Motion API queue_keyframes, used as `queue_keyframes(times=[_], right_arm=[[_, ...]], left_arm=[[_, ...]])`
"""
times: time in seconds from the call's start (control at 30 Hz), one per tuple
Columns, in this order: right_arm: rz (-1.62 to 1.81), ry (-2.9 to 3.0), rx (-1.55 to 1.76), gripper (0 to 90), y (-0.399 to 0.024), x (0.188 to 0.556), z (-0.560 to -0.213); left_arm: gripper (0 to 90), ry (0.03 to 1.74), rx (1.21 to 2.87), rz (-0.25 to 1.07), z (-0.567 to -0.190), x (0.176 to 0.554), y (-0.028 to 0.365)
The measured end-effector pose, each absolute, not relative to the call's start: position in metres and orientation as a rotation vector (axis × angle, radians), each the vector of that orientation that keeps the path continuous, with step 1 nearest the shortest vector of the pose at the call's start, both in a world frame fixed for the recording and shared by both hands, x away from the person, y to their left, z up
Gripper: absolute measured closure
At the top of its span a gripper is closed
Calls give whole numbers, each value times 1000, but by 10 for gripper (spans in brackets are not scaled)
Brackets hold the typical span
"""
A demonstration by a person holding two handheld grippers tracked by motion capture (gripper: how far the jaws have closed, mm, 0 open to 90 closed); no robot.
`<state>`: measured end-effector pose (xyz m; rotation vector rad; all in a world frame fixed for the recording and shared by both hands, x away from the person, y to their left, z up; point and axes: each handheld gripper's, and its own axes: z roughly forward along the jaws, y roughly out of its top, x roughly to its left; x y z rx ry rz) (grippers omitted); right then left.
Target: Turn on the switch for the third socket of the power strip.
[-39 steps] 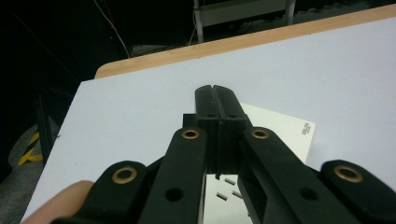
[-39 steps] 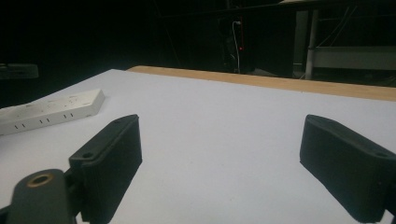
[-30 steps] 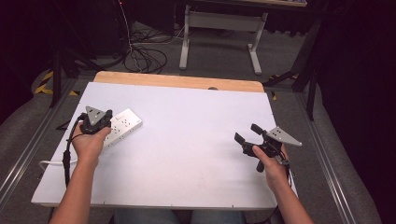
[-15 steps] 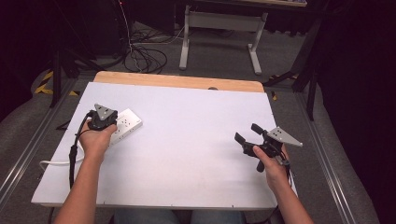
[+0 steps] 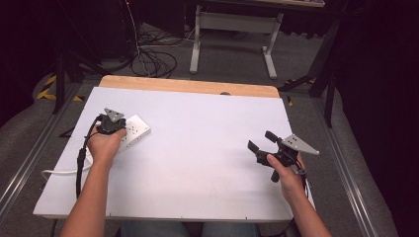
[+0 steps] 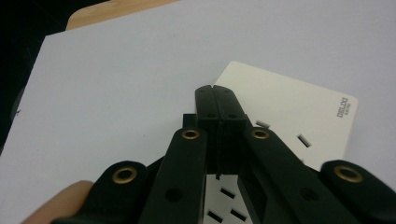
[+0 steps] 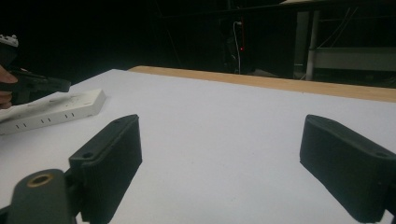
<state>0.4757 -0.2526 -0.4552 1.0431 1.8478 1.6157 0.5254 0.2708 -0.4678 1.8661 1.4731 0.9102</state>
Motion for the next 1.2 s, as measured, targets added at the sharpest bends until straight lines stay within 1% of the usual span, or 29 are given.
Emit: queue_keyframes(times=[0.17,0.57,1.2], right_arm=[[1617,1848,1040,133,-252,475,-455],[1621,1848,1042,133,-252,476,-455],[1622,1846,1043,133,-252,475,-455]], left_arm=[[898,1506,1887,895,-468,529,271],[898,1554,1878,859,-469,535,270],[898,1578,1880,862,-468,538,266]])
